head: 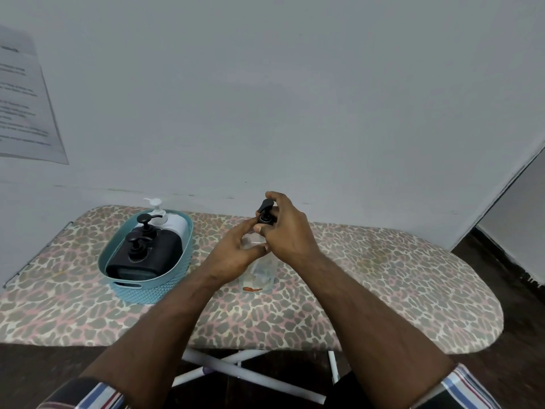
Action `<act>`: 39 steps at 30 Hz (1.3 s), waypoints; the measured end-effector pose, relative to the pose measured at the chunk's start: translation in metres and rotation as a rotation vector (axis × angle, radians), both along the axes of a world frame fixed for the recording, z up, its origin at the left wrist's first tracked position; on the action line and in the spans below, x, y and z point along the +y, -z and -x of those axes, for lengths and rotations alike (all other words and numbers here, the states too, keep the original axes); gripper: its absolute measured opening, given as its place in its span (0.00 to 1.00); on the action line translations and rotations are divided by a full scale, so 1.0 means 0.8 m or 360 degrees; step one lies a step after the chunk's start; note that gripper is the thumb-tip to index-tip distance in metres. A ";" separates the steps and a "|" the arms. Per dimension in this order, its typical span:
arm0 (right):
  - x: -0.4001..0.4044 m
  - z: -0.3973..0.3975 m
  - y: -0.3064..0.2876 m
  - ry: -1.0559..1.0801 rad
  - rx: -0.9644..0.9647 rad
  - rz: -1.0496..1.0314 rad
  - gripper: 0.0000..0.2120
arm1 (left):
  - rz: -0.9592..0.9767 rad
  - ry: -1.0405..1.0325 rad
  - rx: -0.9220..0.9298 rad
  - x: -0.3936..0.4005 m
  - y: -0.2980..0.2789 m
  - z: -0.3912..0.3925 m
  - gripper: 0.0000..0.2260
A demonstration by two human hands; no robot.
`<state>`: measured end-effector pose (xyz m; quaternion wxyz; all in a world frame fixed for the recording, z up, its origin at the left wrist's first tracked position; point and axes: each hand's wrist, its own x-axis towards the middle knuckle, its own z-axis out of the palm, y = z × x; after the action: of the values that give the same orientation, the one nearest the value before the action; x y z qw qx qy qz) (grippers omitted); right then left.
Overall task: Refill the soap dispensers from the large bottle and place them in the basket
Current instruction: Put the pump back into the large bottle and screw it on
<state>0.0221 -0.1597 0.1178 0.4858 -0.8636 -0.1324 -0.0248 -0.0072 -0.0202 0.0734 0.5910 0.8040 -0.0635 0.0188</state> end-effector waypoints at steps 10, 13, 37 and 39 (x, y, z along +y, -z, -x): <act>-0.063 0.016 0.056 0.0505 0.0047 -0.0874 0.10 | 0.0111 -0.0224 0.0290 0.022 0.069 0.050 0.44; -0.061 0.021 0.059 0.0329 0.0042 -0.0894 0.16 | 0.0111 -0.0170 0.0359 0.014 0.087 0.064 0.36; -0.019 -0.043 0.112 0.0341 0.0070 -0.0031 0.19 | 0.0015 -0.0230 0.0268 -0.005 0.050 -0.028 0.28; -0.021 -0.068 0.108 0.0333 0.0091 -0.0044 0.18 | -0.0005 -0.0180 0.0260 -0.004 0.048 -0.050 0.27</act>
<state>0.0763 -0.1769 0.0317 0.4960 -0.8663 -0.0272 -0.0527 0.0327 -0.0237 0.0349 0.5910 0.8060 0.0303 -0.0136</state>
